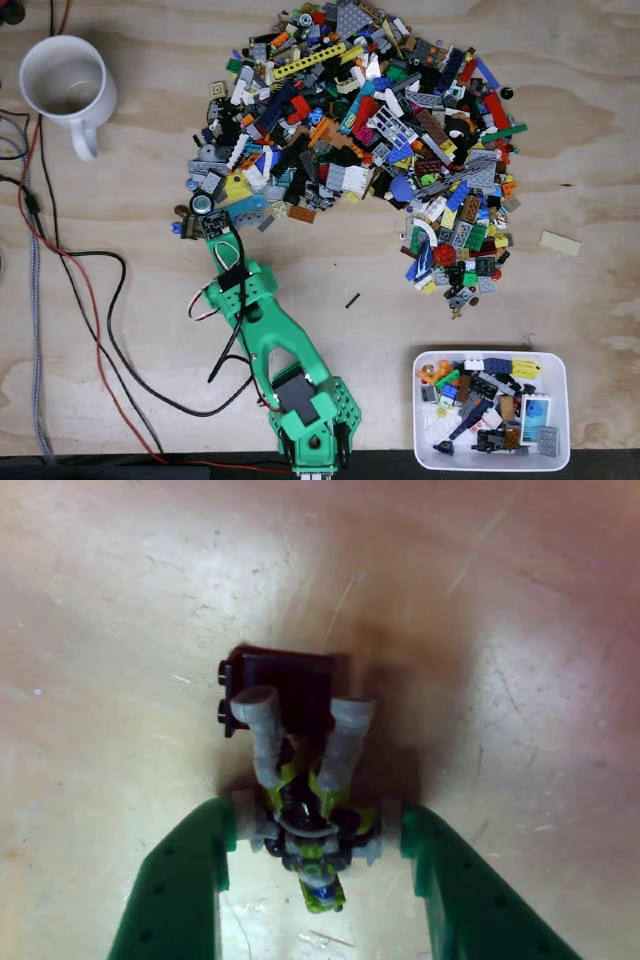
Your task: Find the closest Lego and put it in the bin.
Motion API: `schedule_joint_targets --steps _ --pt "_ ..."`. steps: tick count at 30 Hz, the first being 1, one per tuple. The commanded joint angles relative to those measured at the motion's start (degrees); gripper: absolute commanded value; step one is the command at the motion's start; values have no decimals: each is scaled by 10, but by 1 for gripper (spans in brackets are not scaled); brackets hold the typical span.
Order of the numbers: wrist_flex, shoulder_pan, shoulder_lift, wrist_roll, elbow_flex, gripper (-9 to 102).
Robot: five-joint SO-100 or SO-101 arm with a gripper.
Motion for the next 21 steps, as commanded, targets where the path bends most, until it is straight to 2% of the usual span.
schedule_joint_targets --steps 1,8,14,18,21 --pt "23 26 27 7 -31 11" --pt "134 145 33 -16 -183 11" --pt "165 230 37 -30 -214 12" --pt "123 198 50 42 -155 18" --pt "91 156 22 167 -135 20"
